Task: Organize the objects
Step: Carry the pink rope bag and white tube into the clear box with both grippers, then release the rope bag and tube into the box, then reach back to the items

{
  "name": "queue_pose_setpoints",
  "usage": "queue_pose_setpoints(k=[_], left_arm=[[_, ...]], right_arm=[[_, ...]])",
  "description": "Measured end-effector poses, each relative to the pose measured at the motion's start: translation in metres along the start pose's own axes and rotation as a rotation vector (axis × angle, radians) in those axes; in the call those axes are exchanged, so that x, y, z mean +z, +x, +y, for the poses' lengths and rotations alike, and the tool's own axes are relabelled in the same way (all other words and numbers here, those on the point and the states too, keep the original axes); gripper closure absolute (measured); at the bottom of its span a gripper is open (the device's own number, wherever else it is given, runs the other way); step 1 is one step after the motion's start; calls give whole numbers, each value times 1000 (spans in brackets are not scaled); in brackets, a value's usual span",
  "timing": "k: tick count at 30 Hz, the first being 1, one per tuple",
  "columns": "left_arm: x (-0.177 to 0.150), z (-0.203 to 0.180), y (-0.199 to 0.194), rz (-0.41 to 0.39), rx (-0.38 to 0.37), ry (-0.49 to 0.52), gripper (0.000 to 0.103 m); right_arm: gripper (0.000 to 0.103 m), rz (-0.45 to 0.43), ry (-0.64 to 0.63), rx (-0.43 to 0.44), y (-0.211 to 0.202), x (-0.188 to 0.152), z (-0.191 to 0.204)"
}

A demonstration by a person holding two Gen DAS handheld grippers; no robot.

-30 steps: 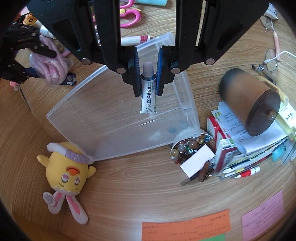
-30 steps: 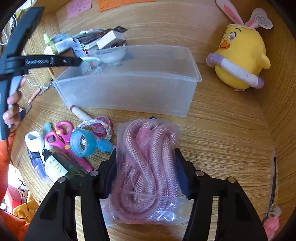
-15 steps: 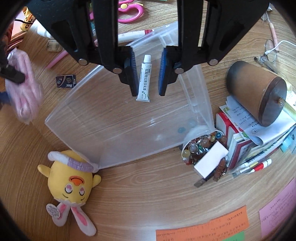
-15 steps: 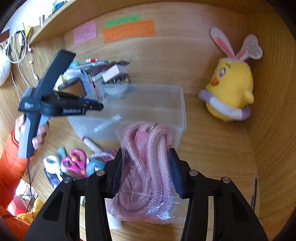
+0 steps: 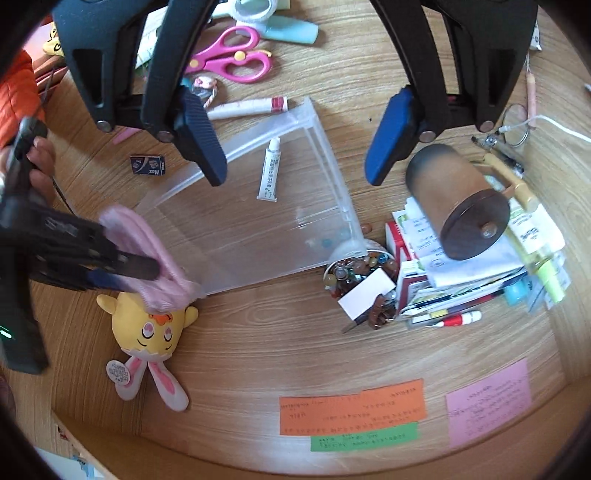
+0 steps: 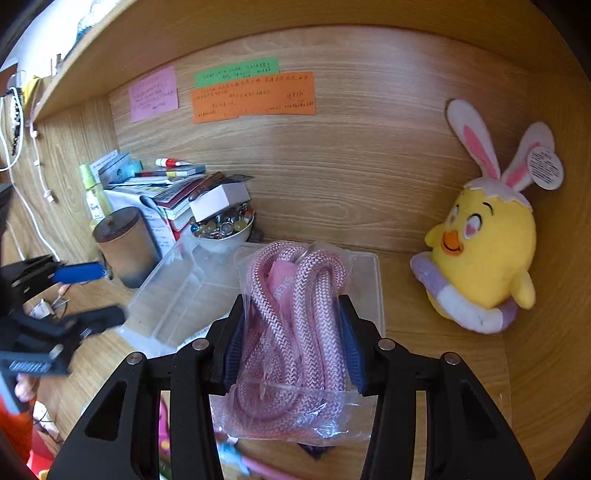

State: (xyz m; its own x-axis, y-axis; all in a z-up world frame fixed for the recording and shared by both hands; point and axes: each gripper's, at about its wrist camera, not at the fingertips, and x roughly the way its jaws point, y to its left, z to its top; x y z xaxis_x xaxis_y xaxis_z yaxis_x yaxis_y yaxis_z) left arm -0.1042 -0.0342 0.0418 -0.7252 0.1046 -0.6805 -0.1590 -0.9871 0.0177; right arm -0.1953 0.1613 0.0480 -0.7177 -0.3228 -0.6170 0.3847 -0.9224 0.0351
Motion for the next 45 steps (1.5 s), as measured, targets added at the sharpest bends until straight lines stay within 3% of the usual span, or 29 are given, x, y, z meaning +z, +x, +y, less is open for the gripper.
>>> queue_pose_setpoints(k=[11,19,25,34,40,45], left_arm=[[-54,5,-20,39,4,10,20],[-91,11,-19,117,-61,-67,20],[-110,2,-25,131,-97,-69,20],[-128,-11,-18,159,-95,-83,21],[-129,-14,-17,161,-113,-99,37],[-133,-18,-14,176,-117,-97,52]], right_arm=[[60,167,23,-13,87,9,3],[60,258,7,-30,115,-5,9],[56,197,-44,-50,78,-13,14],[49,133,-83,75,0,-56,33],[48,126,-140,159,-34,-96,58],[48,176,-183,226,-39,-127,75]])
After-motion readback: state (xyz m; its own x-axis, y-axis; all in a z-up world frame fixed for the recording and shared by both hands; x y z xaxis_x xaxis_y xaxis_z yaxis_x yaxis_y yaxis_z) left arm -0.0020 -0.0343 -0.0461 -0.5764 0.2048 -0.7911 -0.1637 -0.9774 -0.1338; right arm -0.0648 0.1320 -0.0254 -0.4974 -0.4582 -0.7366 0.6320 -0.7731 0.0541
